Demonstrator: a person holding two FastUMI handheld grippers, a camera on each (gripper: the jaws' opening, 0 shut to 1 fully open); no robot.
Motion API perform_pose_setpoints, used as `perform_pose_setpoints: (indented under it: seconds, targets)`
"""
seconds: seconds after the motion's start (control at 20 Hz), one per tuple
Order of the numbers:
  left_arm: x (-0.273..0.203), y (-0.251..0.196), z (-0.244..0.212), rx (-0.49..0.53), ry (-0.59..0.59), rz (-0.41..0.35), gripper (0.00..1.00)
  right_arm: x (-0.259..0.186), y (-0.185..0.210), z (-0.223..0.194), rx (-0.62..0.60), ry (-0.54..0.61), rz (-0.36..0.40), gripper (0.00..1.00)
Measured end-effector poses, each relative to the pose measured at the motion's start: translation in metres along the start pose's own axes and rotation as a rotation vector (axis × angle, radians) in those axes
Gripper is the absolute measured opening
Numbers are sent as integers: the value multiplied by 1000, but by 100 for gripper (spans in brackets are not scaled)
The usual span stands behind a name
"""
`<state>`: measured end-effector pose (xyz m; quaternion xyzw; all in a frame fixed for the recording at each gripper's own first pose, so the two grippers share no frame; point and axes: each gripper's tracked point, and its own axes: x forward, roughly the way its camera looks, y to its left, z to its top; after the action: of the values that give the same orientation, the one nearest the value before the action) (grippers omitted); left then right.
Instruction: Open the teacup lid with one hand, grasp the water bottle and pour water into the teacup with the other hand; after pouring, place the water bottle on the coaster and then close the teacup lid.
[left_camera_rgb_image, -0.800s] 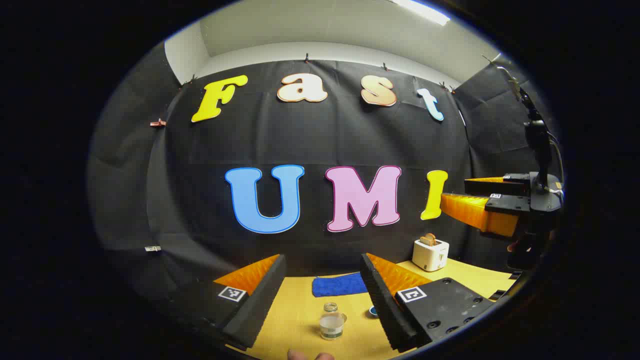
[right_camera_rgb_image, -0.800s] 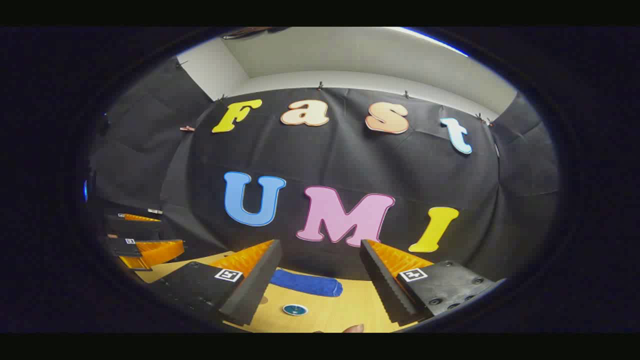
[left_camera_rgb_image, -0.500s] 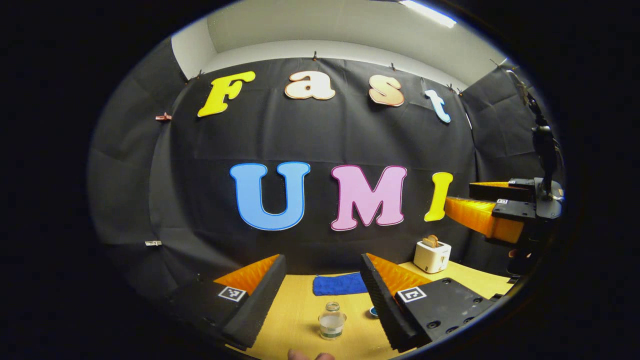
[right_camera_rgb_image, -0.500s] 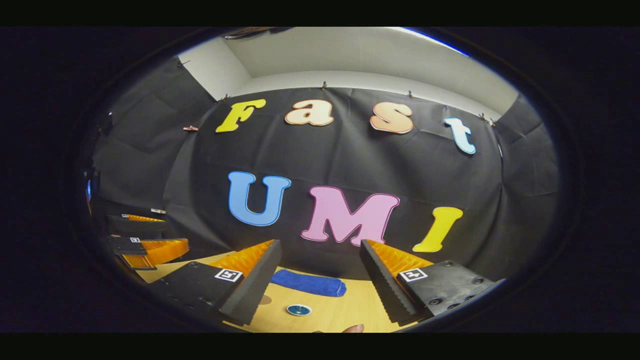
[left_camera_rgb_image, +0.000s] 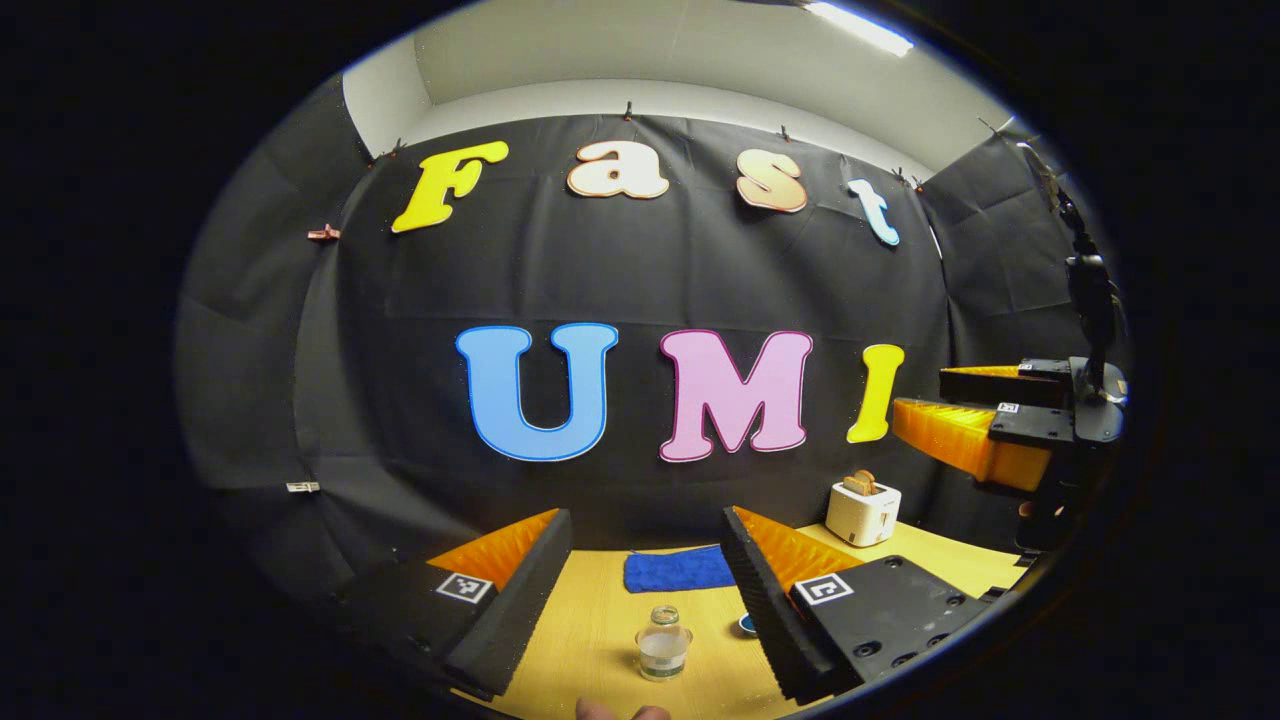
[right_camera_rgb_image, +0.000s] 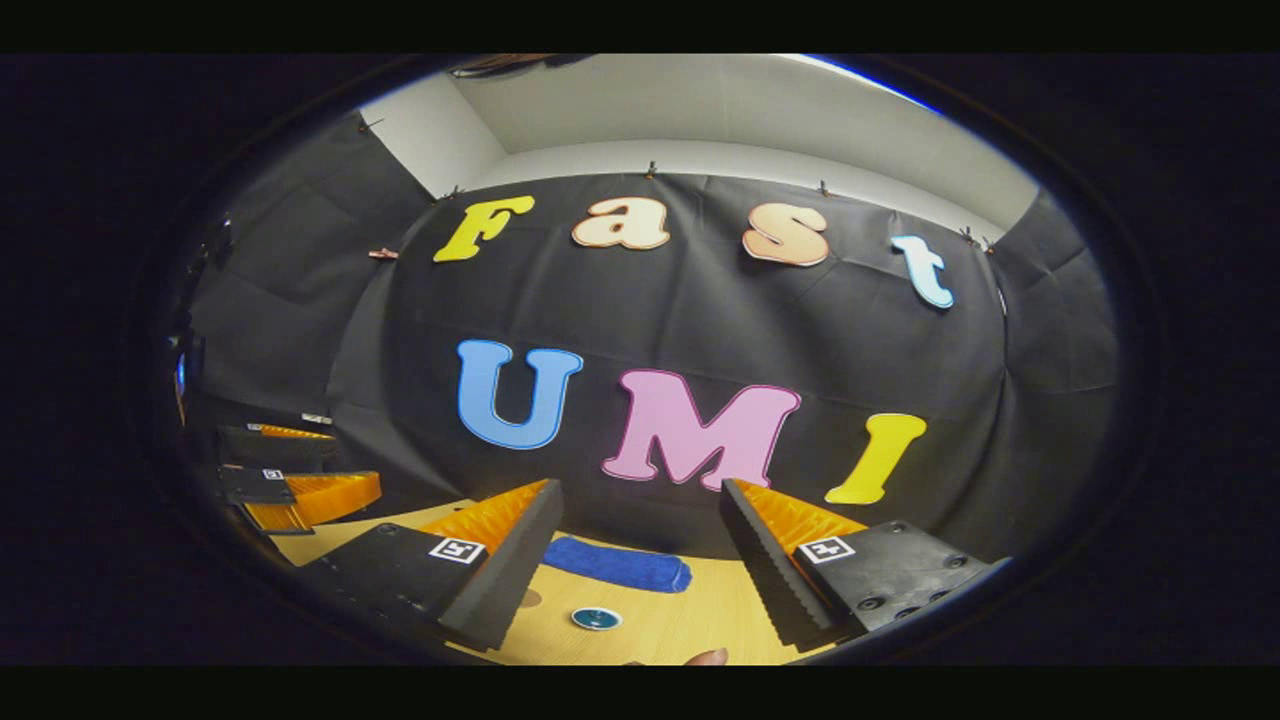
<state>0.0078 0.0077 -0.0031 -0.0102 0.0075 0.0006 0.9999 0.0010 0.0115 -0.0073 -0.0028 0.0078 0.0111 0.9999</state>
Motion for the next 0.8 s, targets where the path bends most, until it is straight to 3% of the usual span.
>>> perform_pose_setpoints:
  seconds: [0.3, 0.5, 0.8]
  targets:
    - [12, -1, -25, -15, 26, 2, 94, 5, 10, -51, 20, 62, 31, 98]
    - [26, -11, -66, 16, 48, -16, 94, 9, 22, -117, 46, 128, 53, 98]
    - [42, -21, -163, 5, 94, -21, 94, 23, 39, -229, 43, 180, 94, 98]
